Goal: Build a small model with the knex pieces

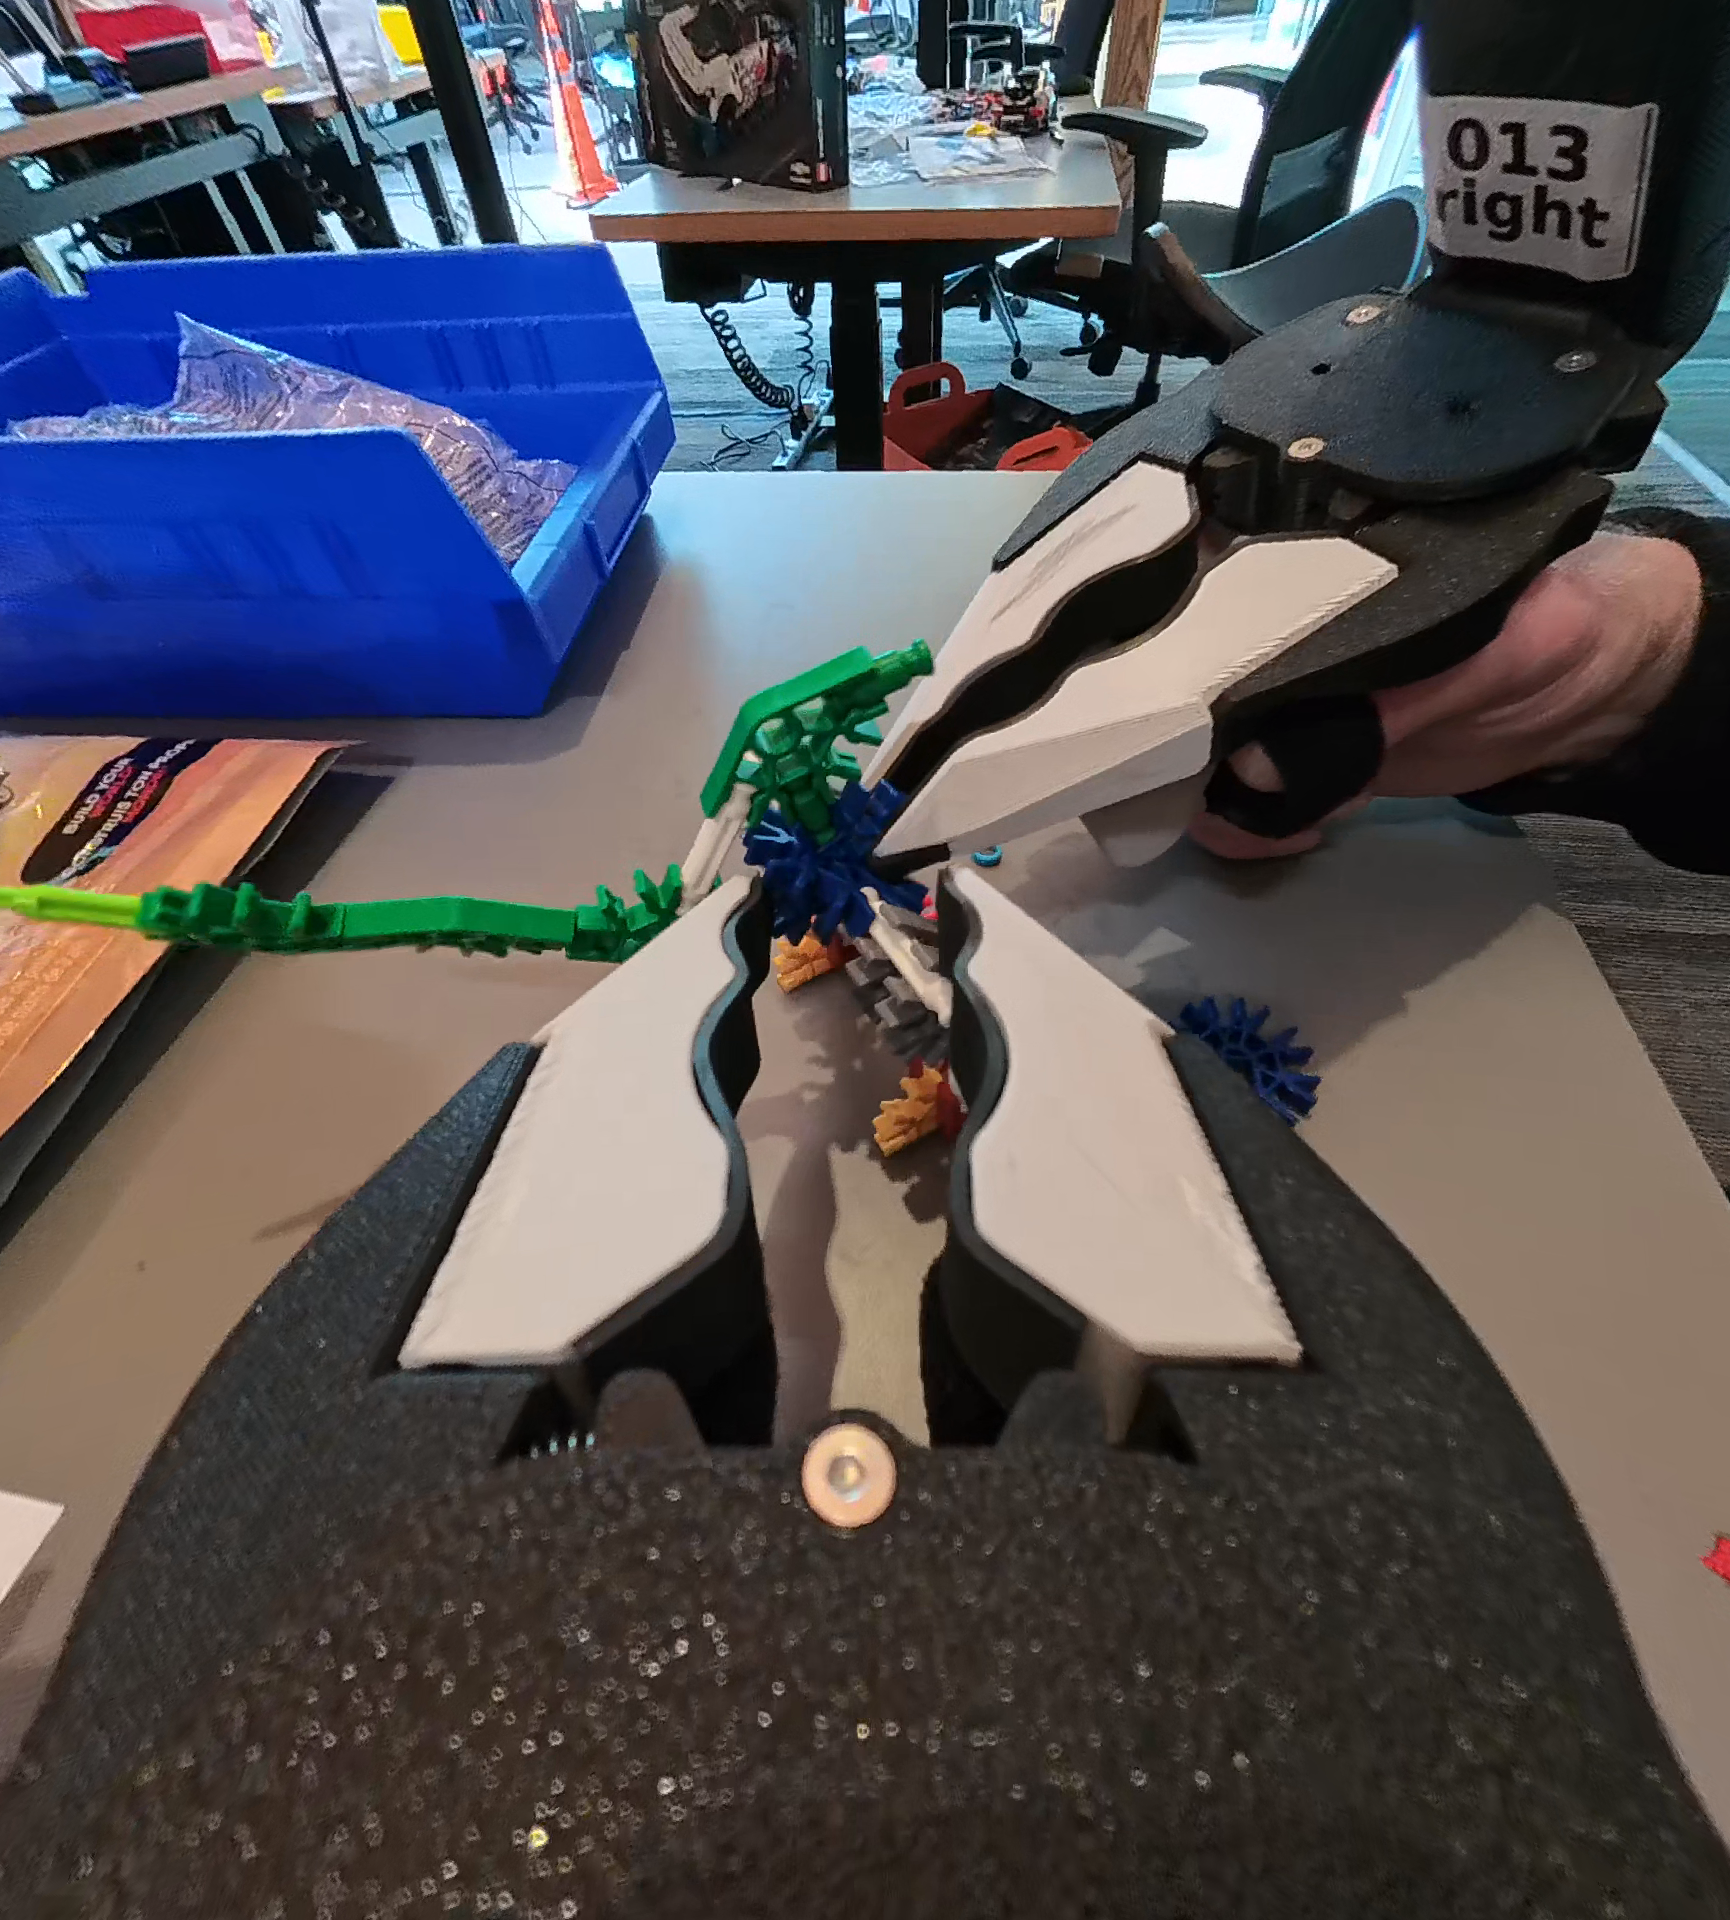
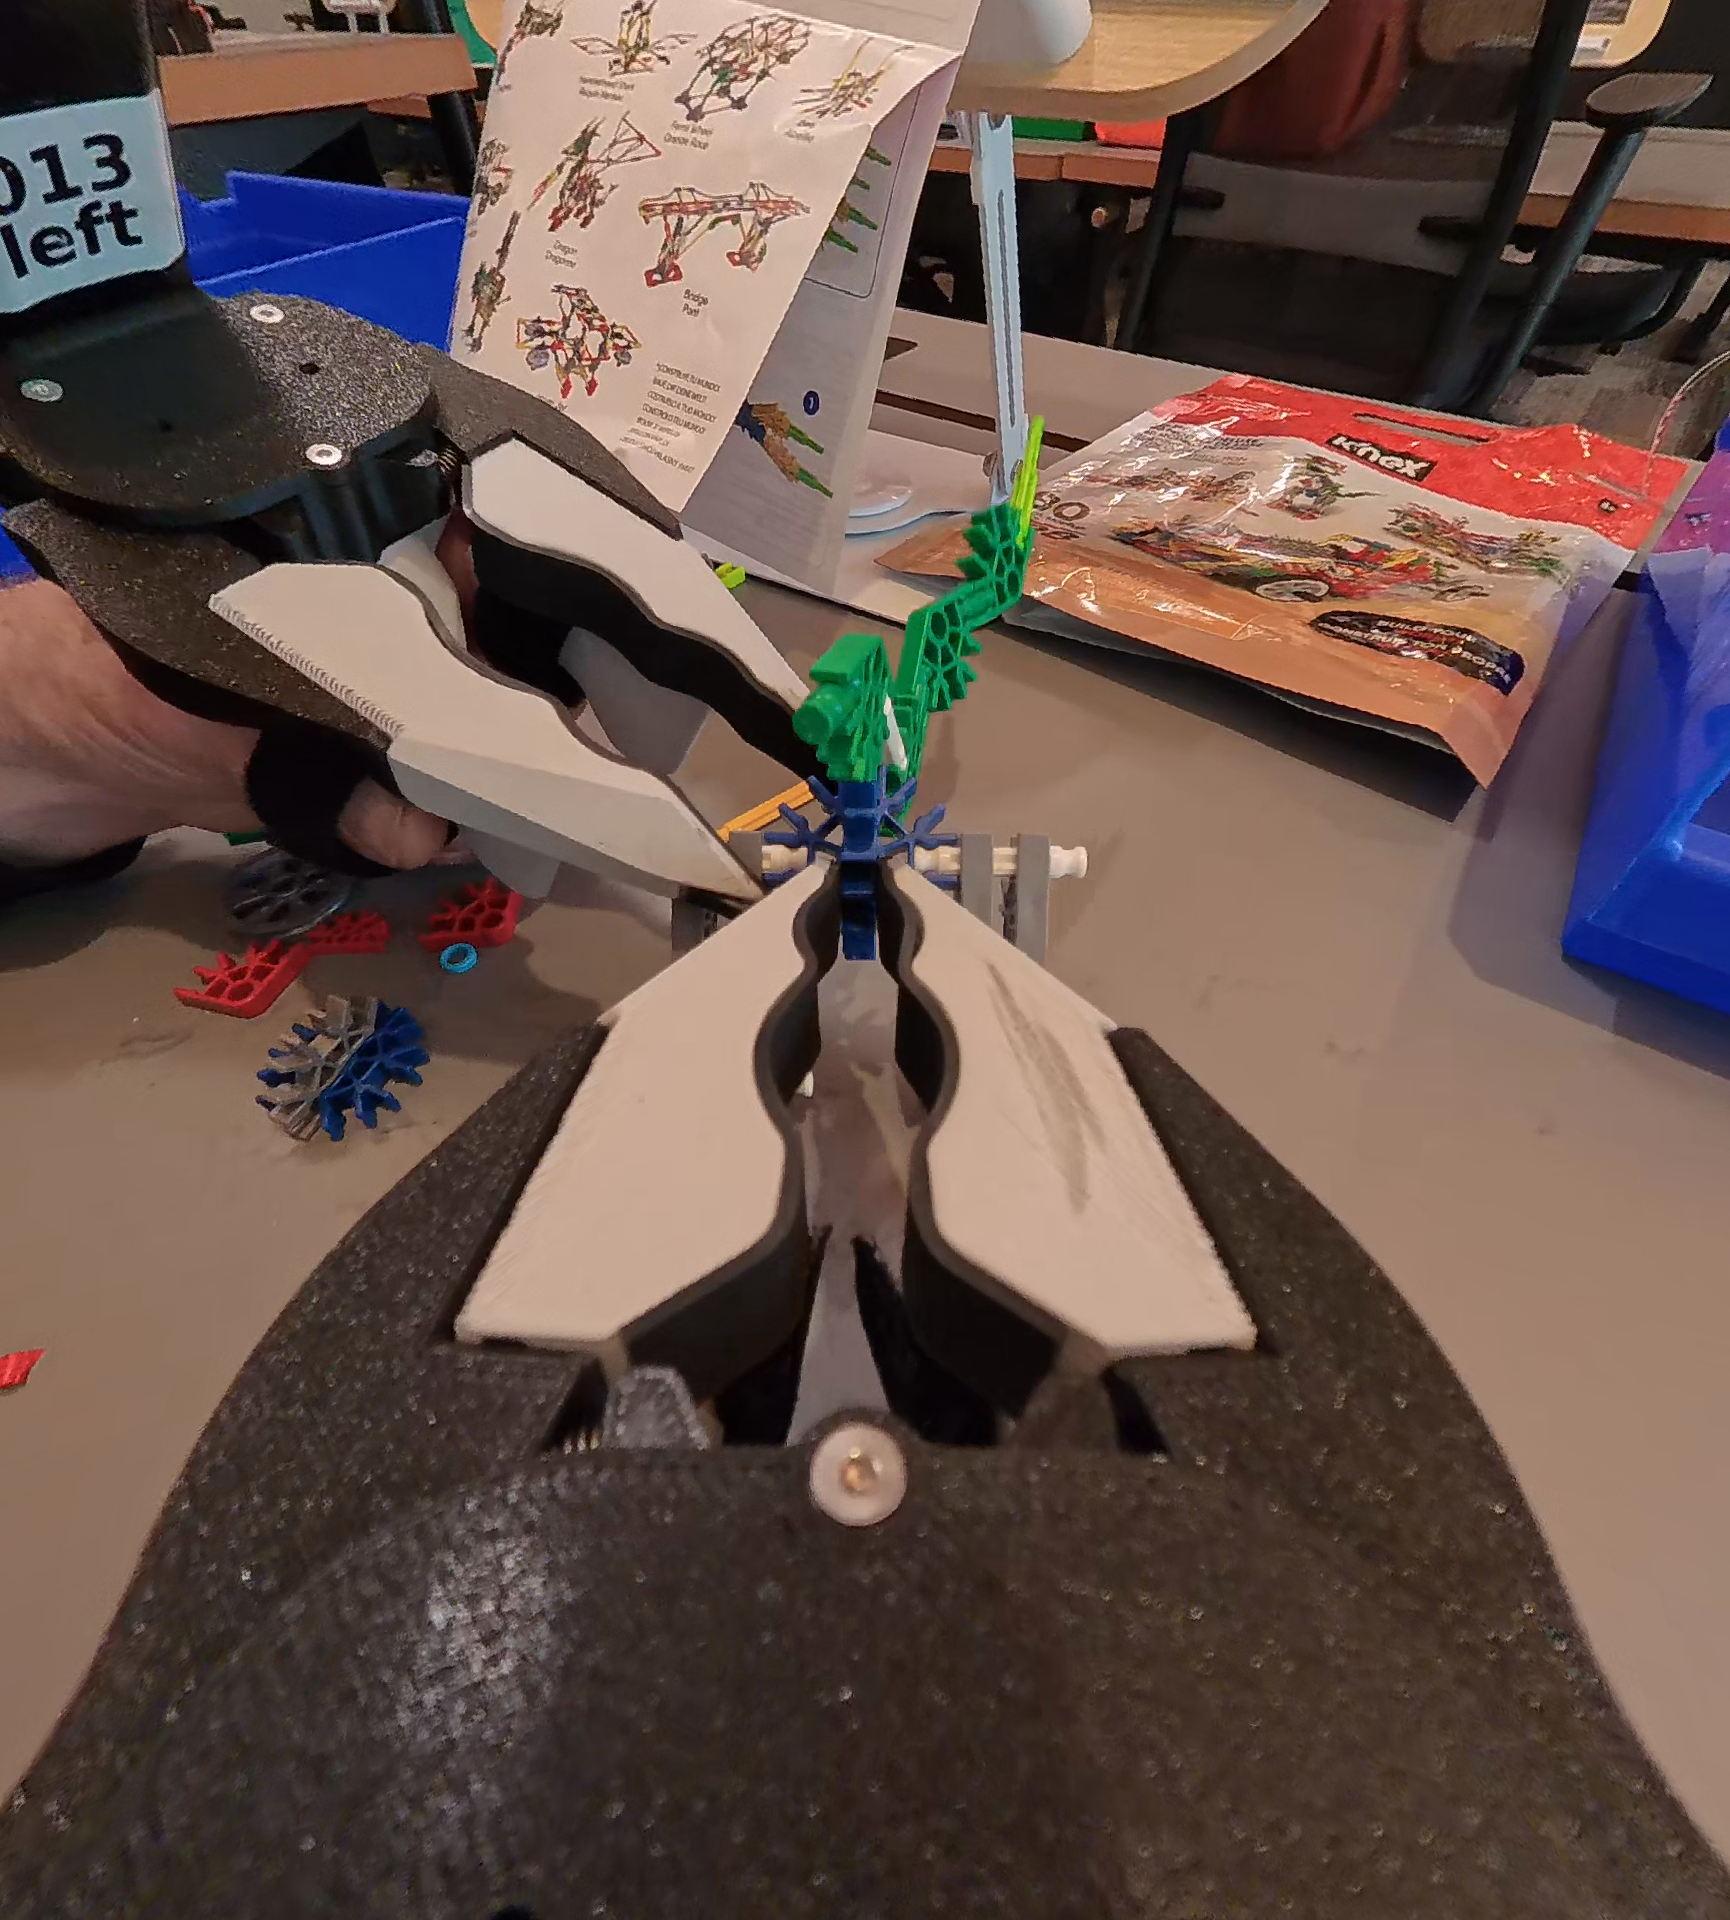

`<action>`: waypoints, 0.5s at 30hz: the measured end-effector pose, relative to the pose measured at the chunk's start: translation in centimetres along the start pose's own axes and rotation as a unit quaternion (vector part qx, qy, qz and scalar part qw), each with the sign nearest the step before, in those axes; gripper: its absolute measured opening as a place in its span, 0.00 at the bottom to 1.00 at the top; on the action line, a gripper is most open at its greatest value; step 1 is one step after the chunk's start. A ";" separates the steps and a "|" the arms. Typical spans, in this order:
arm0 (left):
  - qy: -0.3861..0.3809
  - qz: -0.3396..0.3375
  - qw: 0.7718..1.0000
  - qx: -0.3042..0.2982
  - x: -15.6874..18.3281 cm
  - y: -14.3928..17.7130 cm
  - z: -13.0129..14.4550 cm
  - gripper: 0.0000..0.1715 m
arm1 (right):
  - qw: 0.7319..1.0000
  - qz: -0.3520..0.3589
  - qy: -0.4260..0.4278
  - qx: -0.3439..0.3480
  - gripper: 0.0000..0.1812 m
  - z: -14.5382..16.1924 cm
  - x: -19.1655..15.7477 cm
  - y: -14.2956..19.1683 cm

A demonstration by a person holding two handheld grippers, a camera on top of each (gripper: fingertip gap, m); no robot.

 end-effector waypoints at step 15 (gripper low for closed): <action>-0.031 -0.019 0.999 0.010 0.5 0.1 -0.5 0.18 | 1.000 0.000 0.002 -0.013 0.03 0.2 0.0 -0.1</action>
Point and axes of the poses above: each gripper's, where its closed fingertips meet, y back along the fingers, z out of its underside, x = y × z across the jaws, the point moved 6 cm from there along y, back along the fingers, and after that the axes turned 13 degrees about -x, right-handed, at the moved point
